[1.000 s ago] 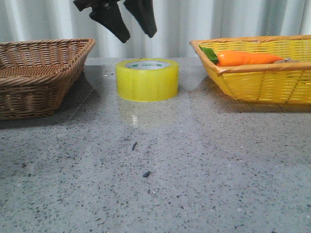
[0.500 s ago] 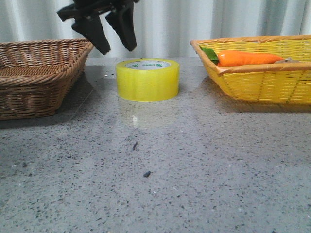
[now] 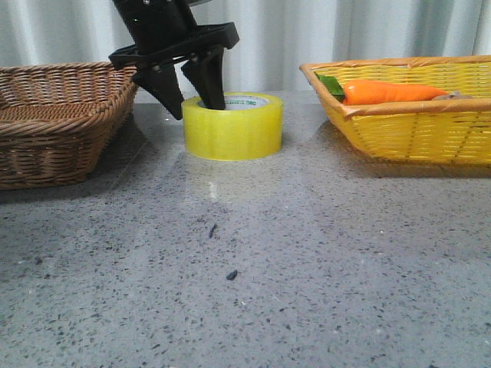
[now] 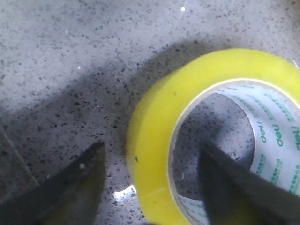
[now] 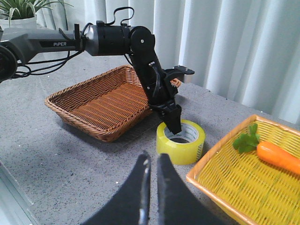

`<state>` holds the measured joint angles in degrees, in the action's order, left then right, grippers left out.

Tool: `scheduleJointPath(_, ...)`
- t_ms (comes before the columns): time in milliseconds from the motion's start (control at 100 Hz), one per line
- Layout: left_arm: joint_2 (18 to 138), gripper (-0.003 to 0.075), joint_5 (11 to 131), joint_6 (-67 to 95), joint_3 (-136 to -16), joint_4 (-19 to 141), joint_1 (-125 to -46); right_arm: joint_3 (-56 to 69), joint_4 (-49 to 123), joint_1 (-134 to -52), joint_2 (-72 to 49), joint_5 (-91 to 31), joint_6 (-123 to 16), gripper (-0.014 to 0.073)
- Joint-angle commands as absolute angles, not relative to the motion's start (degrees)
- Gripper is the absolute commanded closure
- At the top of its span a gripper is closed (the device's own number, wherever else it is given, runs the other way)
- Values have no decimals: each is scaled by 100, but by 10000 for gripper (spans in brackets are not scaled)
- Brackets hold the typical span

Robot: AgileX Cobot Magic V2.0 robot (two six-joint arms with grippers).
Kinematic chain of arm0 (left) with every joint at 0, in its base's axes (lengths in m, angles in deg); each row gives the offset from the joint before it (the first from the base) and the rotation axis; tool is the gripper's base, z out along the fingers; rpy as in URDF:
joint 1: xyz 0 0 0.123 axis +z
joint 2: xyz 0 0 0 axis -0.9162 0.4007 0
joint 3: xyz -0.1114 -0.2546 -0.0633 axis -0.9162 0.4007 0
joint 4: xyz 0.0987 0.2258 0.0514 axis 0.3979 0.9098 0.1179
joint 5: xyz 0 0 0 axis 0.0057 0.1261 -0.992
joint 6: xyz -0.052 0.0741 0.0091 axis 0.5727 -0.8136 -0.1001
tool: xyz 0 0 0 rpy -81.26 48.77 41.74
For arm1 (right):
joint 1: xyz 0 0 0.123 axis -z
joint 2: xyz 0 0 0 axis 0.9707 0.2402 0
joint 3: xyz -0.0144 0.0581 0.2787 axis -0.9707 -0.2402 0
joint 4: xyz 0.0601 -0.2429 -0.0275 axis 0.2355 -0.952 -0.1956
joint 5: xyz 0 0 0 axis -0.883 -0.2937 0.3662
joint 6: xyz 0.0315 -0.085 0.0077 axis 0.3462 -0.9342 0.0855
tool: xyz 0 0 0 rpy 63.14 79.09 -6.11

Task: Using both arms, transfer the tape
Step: 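Lower the left gripper over the tape roll and grasp its rim, then lift the tape roll with the left gripper and lower it into the brown basket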

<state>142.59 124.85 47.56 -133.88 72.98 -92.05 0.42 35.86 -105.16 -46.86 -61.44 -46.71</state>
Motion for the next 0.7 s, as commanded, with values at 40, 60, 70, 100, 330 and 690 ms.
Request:
scheduleJointPath(40,13963,580,12350,4756,-13584,7133,-9243,157,3648,-10506,-4616,-5655,-4653,640)
scheduleJointPath(60,13963,632,12350,4756,-13588,7122,-9243,157,3648,-10506,-4616,-5655,-4653,640)
scheduleJointPath(70,13953,650,12350,4756,-13588,7124,-9243,157,3648,-10506,-4616,-5655,-4653,640)
scheduleJointPath(100,13953,736,12350,4756,-13588,7110,-9243,157,3648,-10506,-4616,-5655,-4653,640)
scheduleJointPath(330,13791,741,12378,4627,-13708,6583,-9243,157,3648,-10506,-4616,-5655,-4653,640)
scheduleJointPath(690,13011,741,12615,4859,-15134,7442,-9051,157,3648,-10506,-4616,-5655,-4653,640)
